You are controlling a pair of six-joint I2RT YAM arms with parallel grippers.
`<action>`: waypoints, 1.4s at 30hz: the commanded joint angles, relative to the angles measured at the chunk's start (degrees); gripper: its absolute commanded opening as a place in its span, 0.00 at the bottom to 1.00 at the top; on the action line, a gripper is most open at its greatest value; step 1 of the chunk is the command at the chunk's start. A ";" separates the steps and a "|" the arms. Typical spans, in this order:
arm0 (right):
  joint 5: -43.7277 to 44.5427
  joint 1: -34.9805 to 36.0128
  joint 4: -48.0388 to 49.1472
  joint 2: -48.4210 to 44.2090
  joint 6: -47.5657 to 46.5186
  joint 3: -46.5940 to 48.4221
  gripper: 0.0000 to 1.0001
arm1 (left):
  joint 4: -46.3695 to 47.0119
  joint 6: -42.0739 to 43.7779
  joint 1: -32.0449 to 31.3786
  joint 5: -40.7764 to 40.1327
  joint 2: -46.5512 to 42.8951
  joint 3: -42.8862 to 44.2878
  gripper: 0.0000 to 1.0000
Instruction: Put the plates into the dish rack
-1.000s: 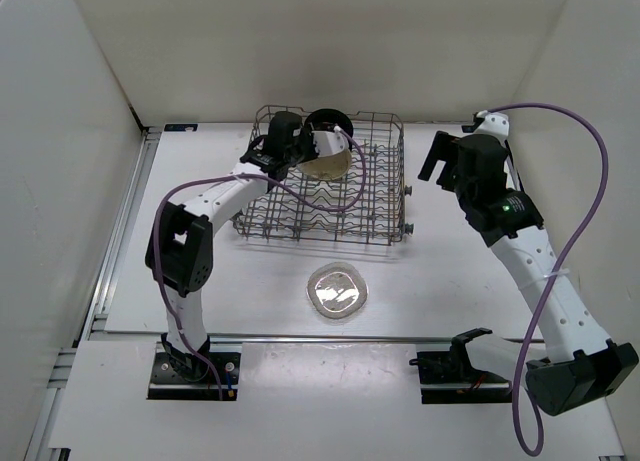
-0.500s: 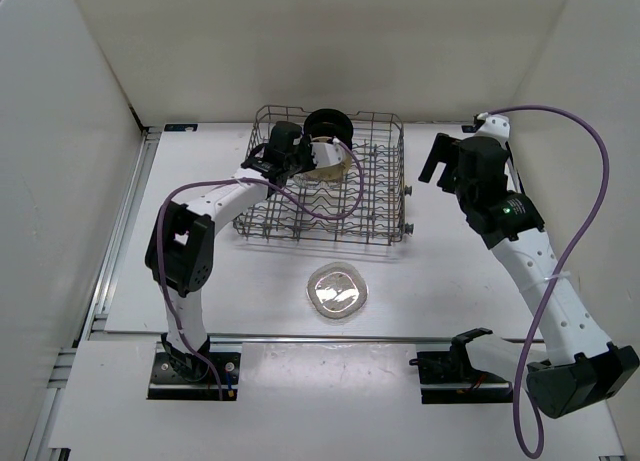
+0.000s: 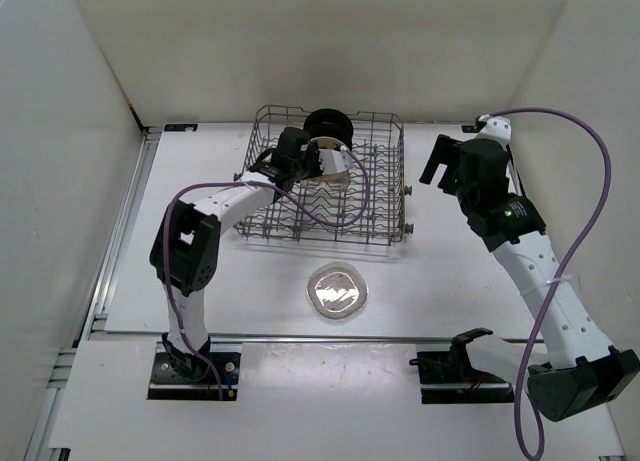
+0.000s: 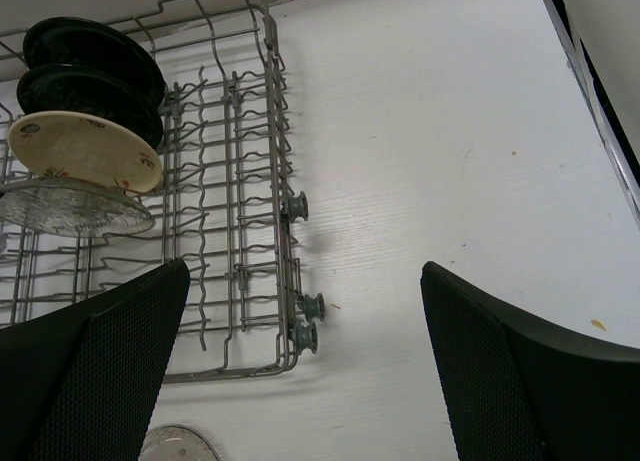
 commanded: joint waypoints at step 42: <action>-0.33 -0.23 2.05 -1.57 0.89 -2.16 0.99 | 0.17 -0.33 -0.88 -0.40 -6.78 -7.44 0.59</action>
